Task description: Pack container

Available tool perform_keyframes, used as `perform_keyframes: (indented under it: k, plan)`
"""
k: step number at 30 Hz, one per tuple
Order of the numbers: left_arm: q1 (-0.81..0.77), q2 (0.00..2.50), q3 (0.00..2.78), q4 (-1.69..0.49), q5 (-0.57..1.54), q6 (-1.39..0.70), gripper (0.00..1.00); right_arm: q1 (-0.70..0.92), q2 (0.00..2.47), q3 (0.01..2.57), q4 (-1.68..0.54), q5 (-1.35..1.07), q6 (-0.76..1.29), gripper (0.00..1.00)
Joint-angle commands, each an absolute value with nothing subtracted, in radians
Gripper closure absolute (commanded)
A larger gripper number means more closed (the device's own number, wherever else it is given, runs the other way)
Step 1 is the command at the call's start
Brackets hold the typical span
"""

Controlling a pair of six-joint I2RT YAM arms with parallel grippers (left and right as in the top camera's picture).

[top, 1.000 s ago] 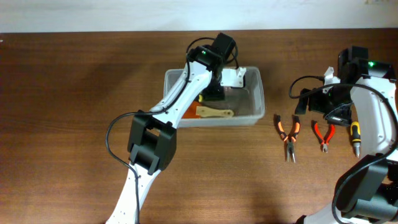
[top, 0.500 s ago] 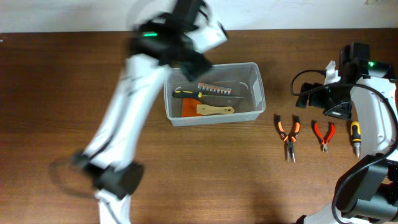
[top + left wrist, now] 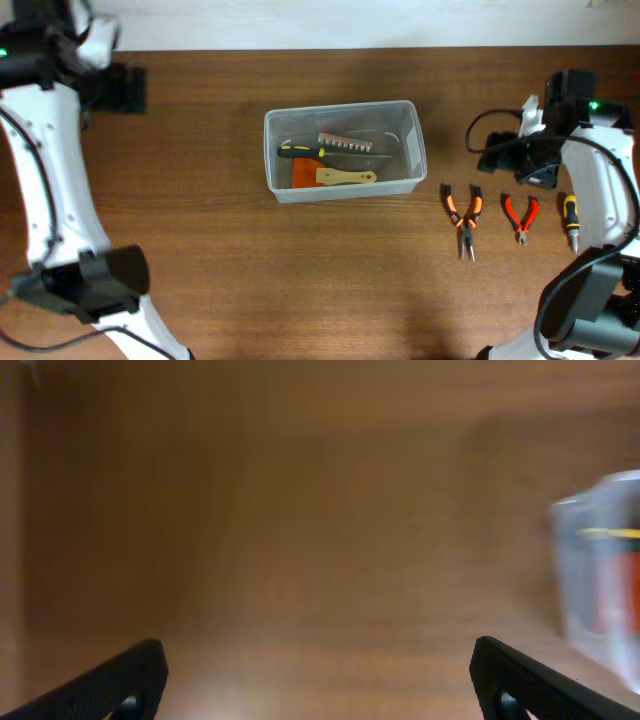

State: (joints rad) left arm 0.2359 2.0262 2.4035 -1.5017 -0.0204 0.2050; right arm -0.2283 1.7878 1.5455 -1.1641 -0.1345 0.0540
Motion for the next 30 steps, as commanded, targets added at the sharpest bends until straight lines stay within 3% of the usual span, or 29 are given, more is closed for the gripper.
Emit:
perform_keyframes:
  k: [1,5,10,13,27,30]
  plan:
    - [0.313,2.049,2.353,-1.510,-0.022,0.098,0.01,-0.230,1.789,1.441,-1.140,-0.094,0.061,0.21]
    - [0.367,2.067,2.296,-1.503,-0.022,0.098,0.01,-0.229,1.790,1.290,-1.052,-0.097,0.061,0.32]
    - [0.398,2.067,2.254,-1.474,-0.022,0.098,0.01,-0.230,1.790,1.198,-0.957,-0.095,0.076,0.35]
    - [0.400,2.067,2.253,-1.470,-0.022,0.098,0.01,-0.229,1.792,1.170,-0.894,-0.093,0.165,0.42]
    - [0.400,2.067,2.253,-1.470,-0.022,0.098,0.01,-0.229,1.940,1.155,-0.827,-0.128,0.242,0.42]
    - [0.400,2.067,2.253,-1.470,-0.022,0.098,0.01,-0.229,1.972,1.155,-0.830,-0.132,0.241,0.68]
